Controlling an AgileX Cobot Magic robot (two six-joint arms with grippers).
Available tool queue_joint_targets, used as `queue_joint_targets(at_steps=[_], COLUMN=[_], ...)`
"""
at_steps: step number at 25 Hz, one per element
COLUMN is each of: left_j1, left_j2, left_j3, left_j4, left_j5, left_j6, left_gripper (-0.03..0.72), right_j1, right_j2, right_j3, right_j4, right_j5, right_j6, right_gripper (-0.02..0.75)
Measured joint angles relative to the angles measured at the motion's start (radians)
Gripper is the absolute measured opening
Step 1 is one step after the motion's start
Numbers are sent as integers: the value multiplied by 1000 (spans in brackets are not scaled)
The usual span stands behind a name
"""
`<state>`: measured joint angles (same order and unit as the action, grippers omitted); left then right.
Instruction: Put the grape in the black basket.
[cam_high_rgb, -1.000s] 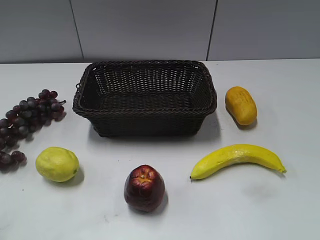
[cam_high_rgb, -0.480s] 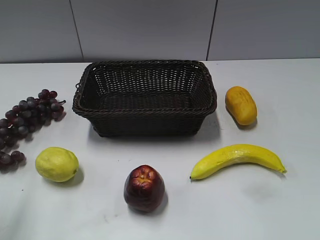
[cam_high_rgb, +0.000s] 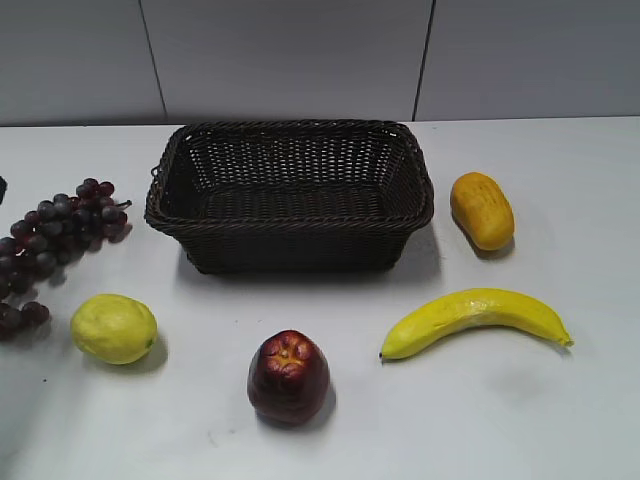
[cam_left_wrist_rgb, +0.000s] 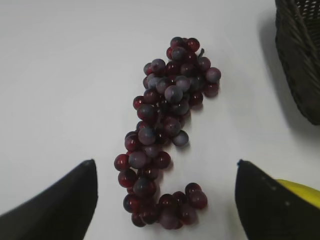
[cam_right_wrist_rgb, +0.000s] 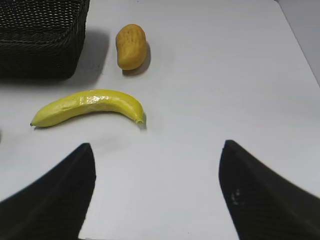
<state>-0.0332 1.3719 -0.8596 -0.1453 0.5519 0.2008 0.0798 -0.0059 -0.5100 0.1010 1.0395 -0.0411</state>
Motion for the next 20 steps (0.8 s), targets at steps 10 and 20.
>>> queue_joint_targets(at_steps=[10, 20], left_j1=[0, 0], left_j2=[398, 611], left_j3=[-255, -360], left_j4=[0, -8], left_j5=[96, 90], left_j6=[88, 107], left_gripper=[643, 643], right_j1=[0, 0], right_j2=[0, 0], right_j3=[0, 0], right_j4=[0, 0], right_j5=[0, 0], right_j6=[0, 0], right_gripper=[585, 585])
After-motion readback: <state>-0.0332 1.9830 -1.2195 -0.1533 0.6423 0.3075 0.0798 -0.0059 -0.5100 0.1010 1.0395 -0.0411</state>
